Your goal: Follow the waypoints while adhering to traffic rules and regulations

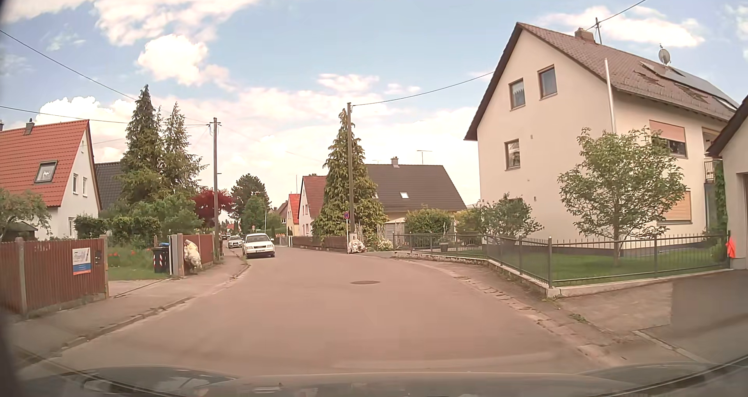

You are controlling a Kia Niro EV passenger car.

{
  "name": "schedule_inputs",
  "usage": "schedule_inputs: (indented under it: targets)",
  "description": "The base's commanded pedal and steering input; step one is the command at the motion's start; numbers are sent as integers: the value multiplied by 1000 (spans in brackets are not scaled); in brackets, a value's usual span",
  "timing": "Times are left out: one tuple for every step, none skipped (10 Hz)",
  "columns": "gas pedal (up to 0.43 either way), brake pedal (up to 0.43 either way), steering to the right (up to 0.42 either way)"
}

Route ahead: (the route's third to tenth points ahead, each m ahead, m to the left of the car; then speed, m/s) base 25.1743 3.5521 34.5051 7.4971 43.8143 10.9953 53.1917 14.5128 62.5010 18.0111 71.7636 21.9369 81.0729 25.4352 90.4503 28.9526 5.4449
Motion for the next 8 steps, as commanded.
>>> schedule_inputs:
  targets:
    - [47, 18, -3]
    - [47, 18, -8]
    - [39, 18, -13]
    - [39, 18, -15]
    - [39, 18, -15]
    - [39, 18, -15]
    - [39, 18, -16]
    - [39, 18, -19]
